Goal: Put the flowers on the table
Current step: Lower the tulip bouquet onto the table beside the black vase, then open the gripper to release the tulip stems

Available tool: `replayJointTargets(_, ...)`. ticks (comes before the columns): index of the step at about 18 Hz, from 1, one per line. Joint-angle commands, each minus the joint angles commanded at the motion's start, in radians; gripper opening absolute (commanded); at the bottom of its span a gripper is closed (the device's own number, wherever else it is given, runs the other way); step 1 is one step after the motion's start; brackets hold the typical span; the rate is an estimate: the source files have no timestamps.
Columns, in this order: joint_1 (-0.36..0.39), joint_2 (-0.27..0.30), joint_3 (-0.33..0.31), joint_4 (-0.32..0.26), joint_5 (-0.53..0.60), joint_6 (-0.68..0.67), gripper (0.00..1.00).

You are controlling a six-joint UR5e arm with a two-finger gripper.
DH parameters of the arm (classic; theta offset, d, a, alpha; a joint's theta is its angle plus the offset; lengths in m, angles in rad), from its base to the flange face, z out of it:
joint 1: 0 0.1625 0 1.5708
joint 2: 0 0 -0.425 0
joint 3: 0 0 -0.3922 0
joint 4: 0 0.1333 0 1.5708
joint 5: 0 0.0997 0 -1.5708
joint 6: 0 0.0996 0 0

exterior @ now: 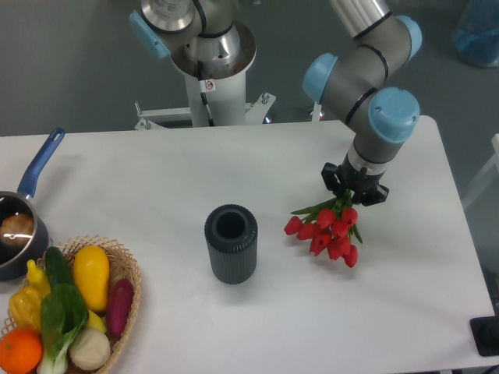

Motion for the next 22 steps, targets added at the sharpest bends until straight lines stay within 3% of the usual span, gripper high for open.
replayJointTargets(7,-0.011,-0.017,0.012,0.002,0.000,0.000,0.35)
replayJointTargets(10,-0.011,-0.020,0.012,0.003,0.000,0.002,0.47)
replayJointTargets(12,-0.011,-0.020,0.017,0.005,0.000,0.003,0.77)
replayJointTargets(14,-0.011,-0.020,0.028,0.005,-0.002,0.003,0.91)
replayJointTargets(17,-0.009,-0.012,0.038,0.005,0.000,0.003,1.00)
replayJointTargets(22,-0.008,0.023,0.046,0.009,-0.006,-0.008,1.00)
